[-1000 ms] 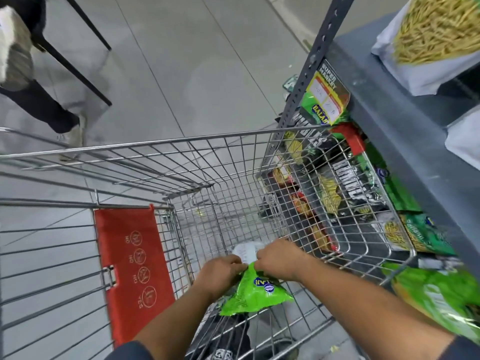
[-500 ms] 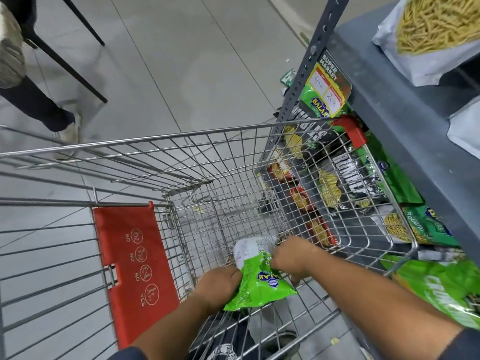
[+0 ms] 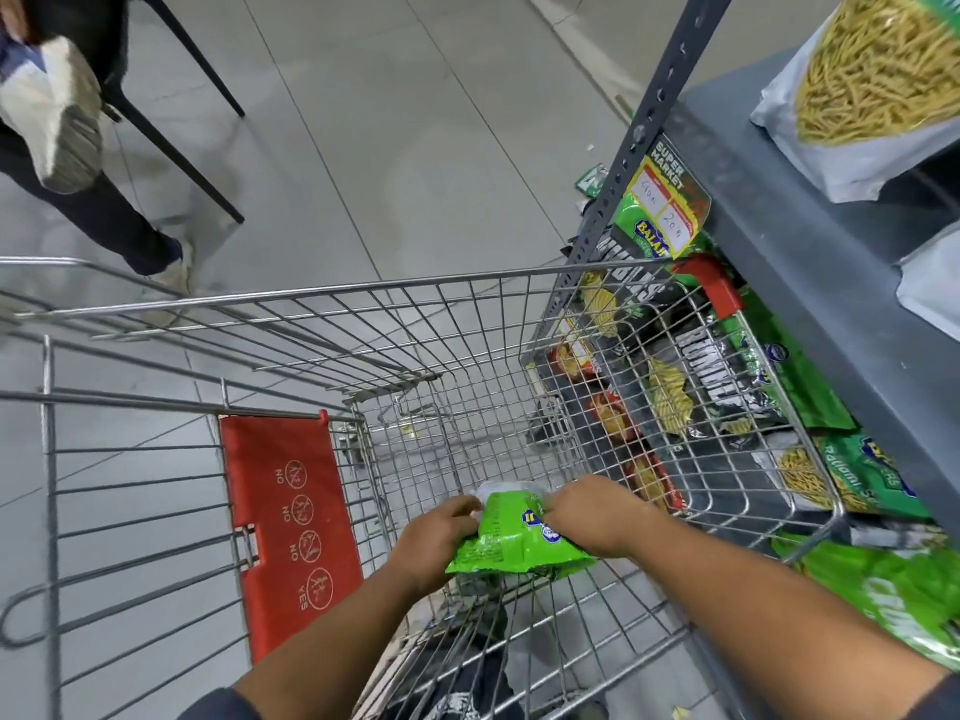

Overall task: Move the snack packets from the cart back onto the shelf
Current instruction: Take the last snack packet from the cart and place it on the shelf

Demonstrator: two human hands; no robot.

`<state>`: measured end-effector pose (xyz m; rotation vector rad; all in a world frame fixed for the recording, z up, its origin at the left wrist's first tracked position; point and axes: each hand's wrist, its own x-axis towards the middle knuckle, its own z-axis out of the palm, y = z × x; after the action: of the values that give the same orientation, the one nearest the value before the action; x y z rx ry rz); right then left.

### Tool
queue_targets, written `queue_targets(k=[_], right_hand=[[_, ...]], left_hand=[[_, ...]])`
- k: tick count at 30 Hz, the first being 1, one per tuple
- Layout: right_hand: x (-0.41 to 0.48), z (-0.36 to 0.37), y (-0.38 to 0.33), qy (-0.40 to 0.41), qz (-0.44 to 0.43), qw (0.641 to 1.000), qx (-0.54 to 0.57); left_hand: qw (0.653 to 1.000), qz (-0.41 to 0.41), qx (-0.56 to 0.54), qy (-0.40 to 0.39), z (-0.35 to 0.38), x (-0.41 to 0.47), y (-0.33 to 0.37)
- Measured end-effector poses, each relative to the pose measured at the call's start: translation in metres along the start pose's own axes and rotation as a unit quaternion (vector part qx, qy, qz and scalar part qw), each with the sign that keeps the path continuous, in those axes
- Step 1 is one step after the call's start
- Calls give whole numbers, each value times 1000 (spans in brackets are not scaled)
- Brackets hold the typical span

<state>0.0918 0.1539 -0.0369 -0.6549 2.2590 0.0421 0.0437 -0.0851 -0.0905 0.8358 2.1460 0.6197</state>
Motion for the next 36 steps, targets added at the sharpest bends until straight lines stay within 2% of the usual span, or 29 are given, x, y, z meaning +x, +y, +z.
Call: queue_targets(k=[1, 4, 10, 13, 15, 17, 20, 25, 27, 28, 31, 34, 36], right_hand=[[1, 0, -1, -2, -4, 1000, 1], [-4, -3, 0, 13, 14, 1000, 25], [-33, -14, 3, 62, 67, 987, 131], [-52, -27, 1, 101, 80, 972, 194], [-66, -37, -5, 131, 105, 950, 263], [-75, -43, -12, 177, 122, 914, 343], [-88, -51, -17, 267, 139, 865, 401], [-136, -70, -32, 438, 120, 725, 518], [-137, -81, -31, 476, 117, 674, 552], [-171, -70, -38, 517, 129, 634, 560], [-194, -76, -40, 573, 122, 587, 559], [-253, -58, -59, 643, 139, 497, 566], [-294, -41, -70, 674, 150, 456, 561]], left_hand=[[1000, 9, -23, 2, -1, 0, 0], [998, 61, -2, 3, -11, -2, 7], [996, 33, -63, 45, -41, -15, 23], [994, 26, -51, 95, -61, -20, 37], [991, 27, -44, 121, -73, -25, 49], [988, 29, -43, 147, -85, -32, 62], [982, 24, -74, 174, -105, -40, 83], [957, 99, -144, 232, -141, -62, 146], [948, 128, -179, 229, -158, -64, 154], [946, 162, -180, 216, -153, -70, 189], [934, 192, -223, 203, -161, -74, 222], [925, 237, -235, 184, -137, -81, 282], [918, 264, -242, 168, -113, -81, 321]])
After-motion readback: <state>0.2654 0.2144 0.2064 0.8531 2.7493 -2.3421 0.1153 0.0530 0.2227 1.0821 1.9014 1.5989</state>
